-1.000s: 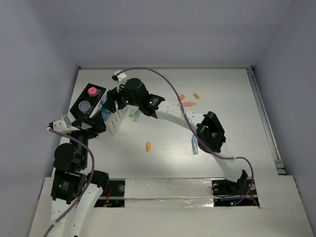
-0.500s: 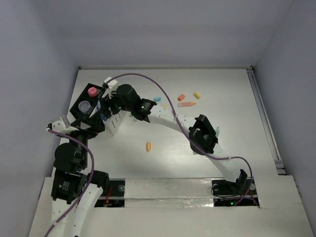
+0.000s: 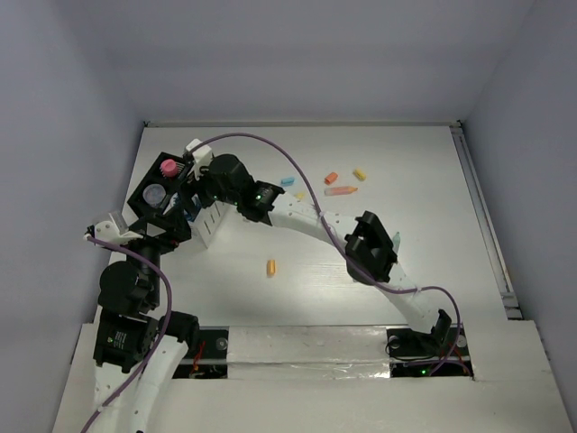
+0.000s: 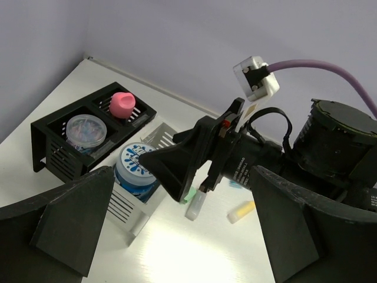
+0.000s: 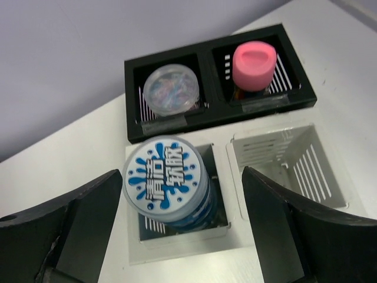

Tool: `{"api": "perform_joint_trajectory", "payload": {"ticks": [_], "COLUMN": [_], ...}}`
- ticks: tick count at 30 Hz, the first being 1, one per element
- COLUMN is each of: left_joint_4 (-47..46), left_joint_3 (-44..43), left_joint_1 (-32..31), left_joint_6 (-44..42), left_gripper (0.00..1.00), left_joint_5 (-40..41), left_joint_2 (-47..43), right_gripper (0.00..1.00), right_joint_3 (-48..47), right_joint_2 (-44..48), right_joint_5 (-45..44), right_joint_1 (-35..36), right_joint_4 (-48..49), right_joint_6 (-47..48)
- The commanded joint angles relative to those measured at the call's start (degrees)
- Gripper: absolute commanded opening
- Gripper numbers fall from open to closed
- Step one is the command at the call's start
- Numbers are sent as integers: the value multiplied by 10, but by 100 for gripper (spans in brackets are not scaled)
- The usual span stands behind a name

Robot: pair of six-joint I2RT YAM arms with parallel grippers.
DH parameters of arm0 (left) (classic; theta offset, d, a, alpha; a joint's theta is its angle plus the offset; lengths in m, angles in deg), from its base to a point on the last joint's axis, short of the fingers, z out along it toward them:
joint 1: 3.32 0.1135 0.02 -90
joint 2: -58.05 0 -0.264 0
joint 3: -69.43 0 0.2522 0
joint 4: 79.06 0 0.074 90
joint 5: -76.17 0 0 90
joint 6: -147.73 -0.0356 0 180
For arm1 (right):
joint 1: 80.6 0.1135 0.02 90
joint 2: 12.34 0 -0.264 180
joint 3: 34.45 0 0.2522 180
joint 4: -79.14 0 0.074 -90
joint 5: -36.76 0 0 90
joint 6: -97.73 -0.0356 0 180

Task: Sort the stationery into containers
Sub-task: Place the stationery in the storage box, then pick up the pen from the center of the board.

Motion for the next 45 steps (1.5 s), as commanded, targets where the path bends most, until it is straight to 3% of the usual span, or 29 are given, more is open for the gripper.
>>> {"api": "perform_joint_trajectory", "payload": {"ticks": [1, 8, 13, 16, 21, 24, 27, 31, 33, 35, 38, 45], "left_joint_4": [-14, -14, -21, -26, -38, -60, -72, -98, -127, -158, -214, -253], "left_joint_3": [-18, -19, -11, -6, 4, 14, 19, 28, 43, 59, 95, 143], "left_joint_1": [4, 4, 4, 4, 4, 4, 4, 4, 4, 4, 4, -24], "left_joint_6": [3, 0, -4, -6, -7, 1, 27, 62, 77, 93, 118, 138], "left_gripper": [99, 99, 99, 99, 99, 99, 99, 99, 99, 99, 99, 99], "left_joint_5": [8, 5, -11, -26, -71, -131, -168, -243, -271, -307, -348, -344], "left_joint_2": [-1, -2, 3, 12, 28, 48, 80, 127, 152, 169, 202, 232], "right_gripper": [89, 89, 84, 74, 54, 53, 51, 55, 56, 57, 58, 76], "right_joint_3": [-23, 54, 242, 361, 520, 610, 681, 743, 762, 783, 801, 746], "right_joint_2": [24, 89, 193, 275, 405, 459, 518, 556, 577, 587, 578, 501], "right_joint_5": [-2, -8, -91, -137, -184, -210, -143, -118, -157, -169, -111, -105], "right_joint_1": [5, 5, 5, 5, -12, -42, -86, -86, -86, -117, -182, -195], "right_joint_4": [60, 118, 186, 213, 188, 136, 78, 23, 7, -1, 20, 59], "right_joint_6": [-13, -36, -18, -16, -37, -69, -117, -137, -142, -148, -178, -188]}}
